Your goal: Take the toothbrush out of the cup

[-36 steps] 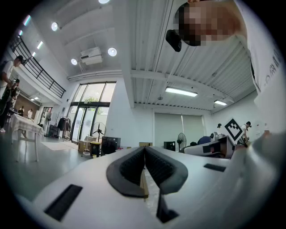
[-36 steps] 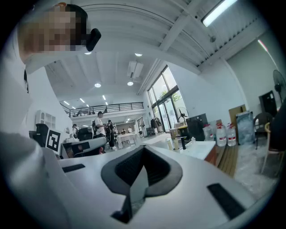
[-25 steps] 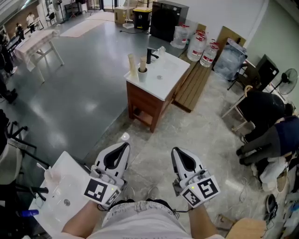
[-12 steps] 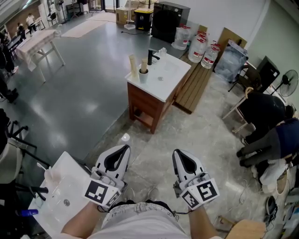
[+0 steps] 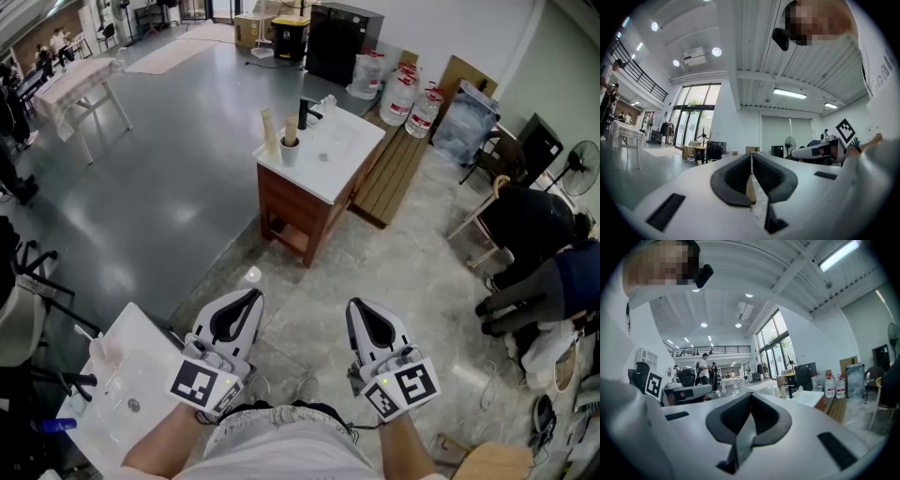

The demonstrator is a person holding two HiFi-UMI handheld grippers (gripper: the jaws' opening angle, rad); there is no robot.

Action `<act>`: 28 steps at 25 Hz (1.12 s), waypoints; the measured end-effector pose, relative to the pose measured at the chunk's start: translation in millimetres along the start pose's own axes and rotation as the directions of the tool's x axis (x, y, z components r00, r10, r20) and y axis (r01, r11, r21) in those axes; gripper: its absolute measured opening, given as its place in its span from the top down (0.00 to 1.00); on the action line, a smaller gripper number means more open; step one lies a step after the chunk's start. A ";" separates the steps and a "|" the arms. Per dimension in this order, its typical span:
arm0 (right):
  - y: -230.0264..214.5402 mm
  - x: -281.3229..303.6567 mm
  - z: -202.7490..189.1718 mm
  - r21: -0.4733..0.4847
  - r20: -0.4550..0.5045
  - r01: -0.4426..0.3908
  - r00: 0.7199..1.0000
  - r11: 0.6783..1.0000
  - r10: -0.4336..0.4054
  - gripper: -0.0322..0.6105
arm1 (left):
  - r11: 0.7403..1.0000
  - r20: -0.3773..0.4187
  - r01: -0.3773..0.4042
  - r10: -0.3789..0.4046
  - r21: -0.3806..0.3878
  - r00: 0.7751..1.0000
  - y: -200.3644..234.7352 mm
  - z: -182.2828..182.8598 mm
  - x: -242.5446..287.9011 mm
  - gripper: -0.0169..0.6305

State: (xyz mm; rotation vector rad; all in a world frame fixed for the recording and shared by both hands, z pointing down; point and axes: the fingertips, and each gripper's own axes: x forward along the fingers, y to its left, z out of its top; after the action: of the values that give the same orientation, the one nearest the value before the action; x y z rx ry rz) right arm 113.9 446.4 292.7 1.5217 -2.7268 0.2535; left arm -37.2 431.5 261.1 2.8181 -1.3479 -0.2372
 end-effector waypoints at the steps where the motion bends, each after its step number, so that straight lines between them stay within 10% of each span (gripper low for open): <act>1: -0.2 0.5 0.2 0.001 0.001 0.001 1.000 1.000 -0.001 0.93 | 1.000 0.001 0.000 0.000 0.000 1.000 0.5 0.1 0.1 0.94; 28: -5.5 4.0 1.7 0.029 0.012 0.007 1.000 1.000 -0.007 0.71 | 1.000 -0.040 -0.019 0.018 -0.013 0.999 6.8 -12.3 4.9 0.70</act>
State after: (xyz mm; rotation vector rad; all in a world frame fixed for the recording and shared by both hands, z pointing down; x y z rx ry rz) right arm 116.5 440.0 292.1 1.5445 -2.7389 0.2852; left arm -37.7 422.7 273.2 2.7822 -1.3585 -0.1879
